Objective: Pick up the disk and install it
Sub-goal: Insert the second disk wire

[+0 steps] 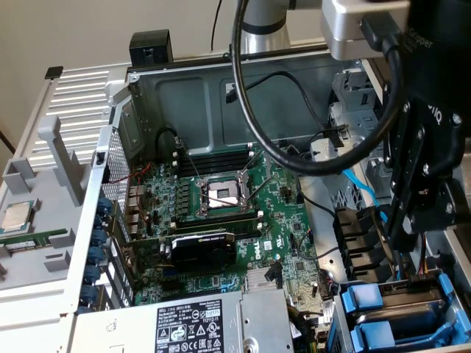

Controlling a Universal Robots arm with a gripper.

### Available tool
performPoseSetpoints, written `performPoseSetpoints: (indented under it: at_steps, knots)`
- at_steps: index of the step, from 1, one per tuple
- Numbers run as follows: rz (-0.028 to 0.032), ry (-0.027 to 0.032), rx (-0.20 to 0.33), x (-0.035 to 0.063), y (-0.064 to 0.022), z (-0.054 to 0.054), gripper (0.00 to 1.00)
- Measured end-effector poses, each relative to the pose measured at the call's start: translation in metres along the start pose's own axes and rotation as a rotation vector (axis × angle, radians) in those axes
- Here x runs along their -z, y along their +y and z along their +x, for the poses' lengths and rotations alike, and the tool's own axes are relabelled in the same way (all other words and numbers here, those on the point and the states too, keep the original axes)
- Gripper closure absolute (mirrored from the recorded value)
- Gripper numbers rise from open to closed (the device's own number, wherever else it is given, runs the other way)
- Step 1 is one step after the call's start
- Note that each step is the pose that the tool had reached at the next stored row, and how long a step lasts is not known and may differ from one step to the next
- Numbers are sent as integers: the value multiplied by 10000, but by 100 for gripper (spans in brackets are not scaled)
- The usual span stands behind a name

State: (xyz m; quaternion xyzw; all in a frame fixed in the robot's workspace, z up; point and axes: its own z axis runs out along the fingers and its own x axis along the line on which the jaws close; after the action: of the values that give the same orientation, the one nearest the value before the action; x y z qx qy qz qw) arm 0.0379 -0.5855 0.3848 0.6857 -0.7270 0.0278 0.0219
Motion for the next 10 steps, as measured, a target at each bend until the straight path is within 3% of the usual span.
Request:
performPoseSetpoints:
  at_steps: [3,4,8,10]
  knots:
    - [0,-26,-1,-5,25,17,84]
    - [-3,-74,1,-7,23,34,84]
    - [-29,-459,-2,-39,19,102,84]
    - [-38,-507,-3,-59,17,113,84]
